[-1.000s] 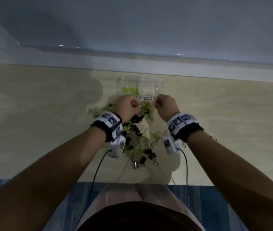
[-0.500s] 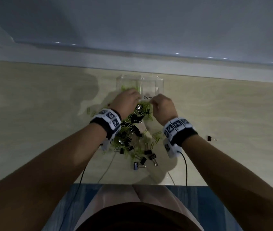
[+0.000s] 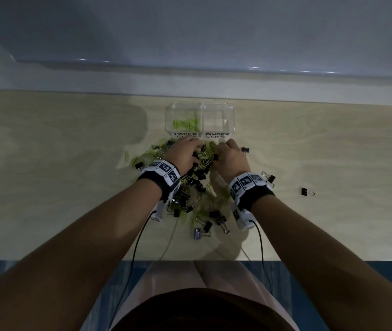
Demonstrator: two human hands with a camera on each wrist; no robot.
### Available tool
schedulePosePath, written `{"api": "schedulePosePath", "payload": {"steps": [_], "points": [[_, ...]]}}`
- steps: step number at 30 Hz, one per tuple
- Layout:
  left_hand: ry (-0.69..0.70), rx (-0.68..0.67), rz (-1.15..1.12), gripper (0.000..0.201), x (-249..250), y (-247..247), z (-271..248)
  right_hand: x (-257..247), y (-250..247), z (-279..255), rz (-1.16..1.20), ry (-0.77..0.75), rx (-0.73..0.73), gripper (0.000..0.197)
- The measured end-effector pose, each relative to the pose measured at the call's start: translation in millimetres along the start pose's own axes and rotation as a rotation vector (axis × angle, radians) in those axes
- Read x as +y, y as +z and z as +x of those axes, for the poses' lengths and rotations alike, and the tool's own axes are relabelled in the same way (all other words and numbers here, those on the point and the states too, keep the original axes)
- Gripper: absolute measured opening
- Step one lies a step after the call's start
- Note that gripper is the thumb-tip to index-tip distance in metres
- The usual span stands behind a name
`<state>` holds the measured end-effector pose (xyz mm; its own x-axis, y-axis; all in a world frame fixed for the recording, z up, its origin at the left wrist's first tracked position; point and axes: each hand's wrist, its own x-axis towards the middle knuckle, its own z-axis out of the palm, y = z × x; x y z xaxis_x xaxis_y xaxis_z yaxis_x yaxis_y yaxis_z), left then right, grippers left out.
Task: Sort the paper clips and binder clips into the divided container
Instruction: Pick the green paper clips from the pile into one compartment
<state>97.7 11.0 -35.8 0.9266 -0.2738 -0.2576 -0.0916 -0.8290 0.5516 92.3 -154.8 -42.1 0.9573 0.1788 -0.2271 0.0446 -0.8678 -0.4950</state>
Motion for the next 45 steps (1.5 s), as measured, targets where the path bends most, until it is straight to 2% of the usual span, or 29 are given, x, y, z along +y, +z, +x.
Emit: {"api": "schedulePosePath", "payload": {"steps": [3, 6, 9, 12, 15, 17, 20, 23, 27, 31, 36, 40, 43, 45], "points": [[-0.024, 0.025, -0.058, 0.021, -5.0, -0.2, -7.8, 8.1, -1.4, -8.0, 0.021, -0.048, 0.044, 0.006], [-0.054, 0.126, -0.102, 0.012, -11.8, -2.1, -18.5, 24.2, -8.7, -19.8, 0.085, -0.037, 0.118, 0.006], [-0.121, 0.241, -0.091, 0.012, -23.4, -9.5, -29.3, 49.1, -18.4, -33.8, 0.145, 0.045, 0.234, 0.008], [-0.127, 0.274, 0.063, 0.021, -26.0, -12.1, -38.4, 62.8, -20.2, -44.8, 0.103, 0.112, 0.246, 0.007], [-0.002, 0.207, 0.119, 0.025, -6.6, -4.2, -41.8, 54.5, -13.6, -49.2, 0.005, 0.035, 0.247, 0.011], [0.069, 0.085, 0.134, 0.025, 8.2, 8.2, -43.1, 37.4, -7.6, -50.1, -0.022, -0.053, 0.208, 0.012], [0.063, -0.039, 0.199, 0.033, 18.3, 26.4, -43.2, 10.2, 5.1, -48.3, -0.021, -0.168, 0.124, 0.016], [0.029, -0.052, 0.222, 0.031, 19.2, 31.2, -42.7, -4.1, 17.5, -45.3, 0.013, -0.215, 0.066, 0.025], [0.064, -0.028, 0.253, 0.023, 11.2, 26.4, -45.6, -2.1, 19.5, -45.7, 0.062, -0.173, 0.026, 0.009], [0.079, -0.02, 0.309, 0.022, -10.0, 17.1, -53.2, 13.8, 6.8, -56.2, 0.089, -0.209, -0.011, 0.016], [0.086, -0.004, 0.291, 0.024, -14.8, 1.3, -47.3, 47.4, -17.1, -76.1, 0.022, -0.102, 0.028, 0.023], [0.227, -0.077, 0.306, 0.043, 8.3, -1.3, -16.9, 58.8, -24.6, -65.0, 0.025, -0.056, 0.061, 0.027], [0.232, -0.121, 0.34, 0.052, 24.8, 3.8, 5.5, 46.7, -29.2, -45.2, 0.02, 0.009, 0.055, 0.034], [0.223, -0.146, 0.378, 0.055, 28.5, 7.6, 16.1, 31.5, -28.3, -33.5, -0.001, 0.034, 0.006, 0.031]]}}
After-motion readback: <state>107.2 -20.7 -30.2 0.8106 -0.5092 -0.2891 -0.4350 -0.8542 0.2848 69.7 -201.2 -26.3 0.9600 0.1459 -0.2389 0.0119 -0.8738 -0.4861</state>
